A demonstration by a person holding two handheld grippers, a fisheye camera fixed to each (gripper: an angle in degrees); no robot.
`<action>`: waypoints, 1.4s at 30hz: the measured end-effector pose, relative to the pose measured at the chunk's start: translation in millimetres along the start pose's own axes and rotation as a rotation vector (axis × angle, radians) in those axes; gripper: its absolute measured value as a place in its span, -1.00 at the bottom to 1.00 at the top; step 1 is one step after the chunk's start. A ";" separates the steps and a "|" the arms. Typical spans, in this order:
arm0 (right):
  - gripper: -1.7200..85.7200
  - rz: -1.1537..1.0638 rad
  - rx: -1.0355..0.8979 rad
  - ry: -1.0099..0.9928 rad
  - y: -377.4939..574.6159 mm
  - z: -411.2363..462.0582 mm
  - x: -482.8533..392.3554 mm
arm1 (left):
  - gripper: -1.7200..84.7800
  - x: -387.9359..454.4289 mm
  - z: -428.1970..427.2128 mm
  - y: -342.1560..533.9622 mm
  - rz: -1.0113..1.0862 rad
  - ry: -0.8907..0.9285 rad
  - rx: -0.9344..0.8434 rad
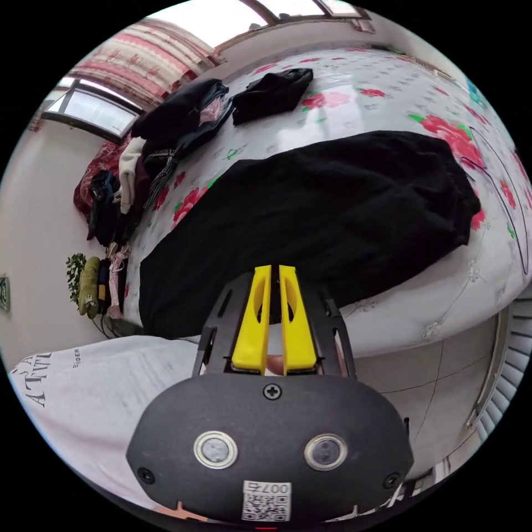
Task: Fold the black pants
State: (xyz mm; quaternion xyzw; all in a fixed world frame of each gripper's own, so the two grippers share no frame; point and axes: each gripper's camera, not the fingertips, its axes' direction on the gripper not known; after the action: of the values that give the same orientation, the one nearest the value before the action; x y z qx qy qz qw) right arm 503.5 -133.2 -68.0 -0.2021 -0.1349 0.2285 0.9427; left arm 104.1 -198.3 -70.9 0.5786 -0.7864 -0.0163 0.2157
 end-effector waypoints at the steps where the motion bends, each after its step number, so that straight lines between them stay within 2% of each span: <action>1: -0.92 0.029 0.035 0.006 4.6 -4.7 9.7 | -0.87 -4.5 -1.0 -0.9 -0.006 0.022 -0.002; 10: -0.84 0.437 0.349 -0.012 29.5 -67.9 148.8 | -0.80 -34.9 -7.3 51.1 -0.338 0.308 0.194; 13: -0.83 0.500 0.360 -0.016 21.1 -72.6 184.8 | -0.75 -25.6 8.2 63.9 -0.400 0.415 0.222; 22: -0.85 0.327 0.281 -0.134 -23.8 -38.4 165.1 | -0.63 -3.6 46.7 77.8 -0.584 0.548 0.432; 27: -0.85 0.237 0.252 -0.216 -41.8 -25.3 137.4 | -0.59 -0.1 50.0 61.8 -0.603 0.565 0.509; 32: -0.87 0.140 0.211 -0.207 -48.6 -23.0 108.0 | -0.61 2.8 48.8 43.2 -0.681 0.522 0.473; 35: -0.90 0.122 0.193 -0.233 -44.6 -17.6 100.8 | -0.69 20.4 36.1 32.7 -0.702 0.383 0.388; 37: -0.91 0.118 0.181 -0.236 -41.5 -11.6 97.1 | -0.83 38.4 19.7 24.1 -0.669 0.273 0.349; 39: -0.92 0.115 0.169 -0.229 -39.0 -5.3 92.9 | -0.93 54.9 7.3 18.3 -0.629 0.230 0.365; 42: -0.93 0.099 0.162 -0.249 -36.3 2.1 84.9 | -0.96 78.8 -4.0 10.6 -0.555 0.224 0.398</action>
State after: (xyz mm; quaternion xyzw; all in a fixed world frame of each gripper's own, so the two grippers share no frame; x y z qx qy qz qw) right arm 589.4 -120.9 -36.3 -0.1021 -0.2218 0.3083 0.9194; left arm 77.3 -266.1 -39.2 0.7990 -0.5584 0.1429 0.1711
